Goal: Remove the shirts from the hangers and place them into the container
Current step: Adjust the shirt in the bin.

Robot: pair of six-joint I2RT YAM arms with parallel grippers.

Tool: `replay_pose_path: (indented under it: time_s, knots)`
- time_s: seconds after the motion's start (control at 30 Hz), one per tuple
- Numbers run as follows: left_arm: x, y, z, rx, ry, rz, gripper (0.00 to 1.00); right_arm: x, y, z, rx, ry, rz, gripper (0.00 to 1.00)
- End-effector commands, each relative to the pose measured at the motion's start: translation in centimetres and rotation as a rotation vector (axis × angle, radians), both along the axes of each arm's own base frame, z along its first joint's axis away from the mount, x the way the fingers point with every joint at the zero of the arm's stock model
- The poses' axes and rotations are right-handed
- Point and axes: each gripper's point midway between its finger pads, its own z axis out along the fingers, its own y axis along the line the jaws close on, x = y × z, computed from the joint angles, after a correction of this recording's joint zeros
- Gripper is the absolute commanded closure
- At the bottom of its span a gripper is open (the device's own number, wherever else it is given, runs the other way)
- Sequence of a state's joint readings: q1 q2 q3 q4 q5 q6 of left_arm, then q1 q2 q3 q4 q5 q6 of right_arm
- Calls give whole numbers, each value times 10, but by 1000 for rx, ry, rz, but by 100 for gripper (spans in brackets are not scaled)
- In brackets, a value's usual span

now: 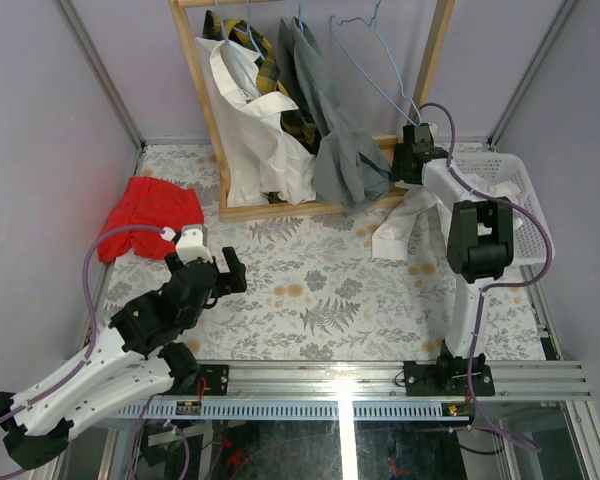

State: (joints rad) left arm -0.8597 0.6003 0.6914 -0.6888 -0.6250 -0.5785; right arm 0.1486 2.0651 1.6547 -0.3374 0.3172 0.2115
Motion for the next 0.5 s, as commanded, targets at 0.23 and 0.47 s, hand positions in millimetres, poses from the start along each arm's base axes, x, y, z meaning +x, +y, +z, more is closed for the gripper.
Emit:
replay_pose_path:
  time_s: [0.23,0.47]
  knots:
    - [7,-4,10,-32,-41,6,0,30,10,-14,96,-88,-112,45]
    - [7,-2,11,-34,-44,10,0,20,13,19,136,-186,-85,100]
